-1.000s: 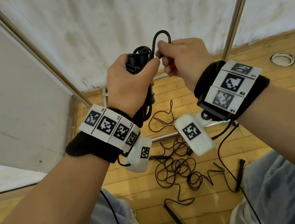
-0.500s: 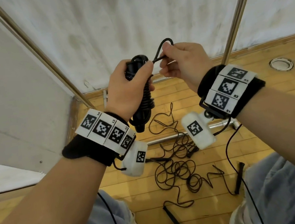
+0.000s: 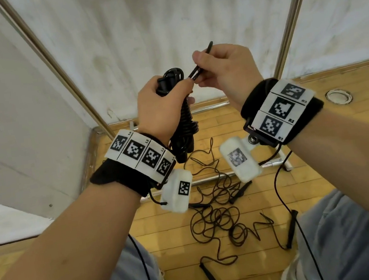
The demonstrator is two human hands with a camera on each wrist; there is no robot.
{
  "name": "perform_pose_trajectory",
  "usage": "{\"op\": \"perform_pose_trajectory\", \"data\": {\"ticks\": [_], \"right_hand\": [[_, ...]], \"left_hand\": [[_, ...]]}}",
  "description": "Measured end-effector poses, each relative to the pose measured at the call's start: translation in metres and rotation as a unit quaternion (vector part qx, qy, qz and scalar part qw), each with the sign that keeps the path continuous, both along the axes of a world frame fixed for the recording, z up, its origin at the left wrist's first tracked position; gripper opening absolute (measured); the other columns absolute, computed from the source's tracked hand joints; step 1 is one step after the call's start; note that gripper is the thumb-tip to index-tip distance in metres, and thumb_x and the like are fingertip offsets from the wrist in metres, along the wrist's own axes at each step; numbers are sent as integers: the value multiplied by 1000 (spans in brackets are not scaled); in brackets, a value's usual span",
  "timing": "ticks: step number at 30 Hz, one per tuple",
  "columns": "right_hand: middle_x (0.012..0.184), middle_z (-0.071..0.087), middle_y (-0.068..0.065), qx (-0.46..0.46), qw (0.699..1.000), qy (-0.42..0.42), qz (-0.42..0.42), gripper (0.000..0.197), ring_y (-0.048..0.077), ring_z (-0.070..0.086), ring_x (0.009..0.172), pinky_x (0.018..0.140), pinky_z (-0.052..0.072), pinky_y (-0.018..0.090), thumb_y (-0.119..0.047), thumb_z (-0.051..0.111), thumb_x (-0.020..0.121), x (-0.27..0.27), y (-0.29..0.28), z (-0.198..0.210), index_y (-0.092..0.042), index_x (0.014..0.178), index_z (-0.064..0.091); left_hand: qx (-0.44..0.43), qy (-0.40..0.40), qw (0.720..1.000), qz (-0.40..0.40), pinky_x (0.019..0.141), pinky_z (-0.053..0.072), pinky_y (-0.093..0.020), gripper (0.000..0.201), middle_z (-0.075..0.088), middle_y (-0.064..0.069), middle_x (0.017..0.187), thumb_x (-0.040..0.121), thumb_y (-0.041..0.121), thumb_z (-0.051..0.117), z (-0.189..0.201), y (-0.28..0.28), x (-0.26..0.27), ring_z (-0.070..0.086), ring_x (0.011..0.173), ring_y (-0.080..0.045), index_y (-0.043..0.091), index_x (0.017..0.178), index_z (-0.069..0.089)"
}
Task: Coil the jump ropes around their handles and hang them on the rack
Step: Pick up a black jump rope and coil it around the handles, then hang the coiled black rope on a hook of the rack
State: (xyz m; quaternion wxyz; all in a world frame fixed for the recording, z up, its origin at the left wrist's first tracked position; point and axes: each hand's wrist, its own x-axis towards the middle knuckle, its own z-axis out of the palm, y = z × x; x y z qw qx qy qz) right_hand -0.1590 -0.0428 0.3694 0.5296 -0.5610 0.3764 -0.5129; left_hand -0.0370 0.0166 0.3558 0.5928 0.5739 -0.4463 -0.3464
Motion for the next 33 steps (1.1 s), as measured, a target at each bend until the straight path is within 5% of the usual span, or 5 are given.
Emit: {"op": "perform_pose_trajectory", "data": {"ticks": [3, 7, 12, 22, 33], "right_hand": [[58, 56, 4, -35, 999, 23, -13, 25, 19, 62, 54, 58, 53, 27, -17, 66, 87, -1, 6, 16, -7, 66, 57], [53, 51, 2, -76, 996, 41, -36, 29, 17, 59, 48, 51, 52, 27, -17, 67, 85, 0, 11, 42, -7, 62, 53], [64, 58, 11, -154, 983, 98, -28, 30, 18, 63, 52, 56, 54, 31, -19, 68, 84, 4, 22, 81, -11, 58, 54], [69, 66, 8, -229, 963, 138, -23, 20, 12, 61, 57, 65, 55, 30, -20, 69, 82, 9, 37, 159, -10, 65, 64], [80, 61, 9, -274, 955, -33, -108, 31, 15, 63, 52, 57, 54, 25, 1, 54, 85, 14, 25, 233, -25, 84, 37]], "left_hand": [[-21, -41, 999, 10, 56, 55, -28, 22, 63, 0, 70, 74, 25, 75, 11, 2, 0, 63, 60, -14, 14, 85, 60], [-59, -59, 997, -3, 75, 58, -45, 28, 65, -14, 95, 76, 22, 75, 31, 7, -3, 68, 85, -30, 25, 95, 55], [-76, -120, 990, -14, 63, 47, -14, 13, 56, 9, 78, 82, 11, 66, 64, 7, -2, 55, 65, 3, 19, 88, 57], [-145, -160, 976, -3, 63, 48, -13, 13, 63, 6, 76, 83, 3, 60, 143, 12, 3, 60, 61, 5, 13, 85, 67], [-224, -105, 968, 47, 64, 52, -17, 12, 64, 0, 79, 92, 15, 60, 233, -7, 3, 65, 63, -1, 6, 90, 67]]}}
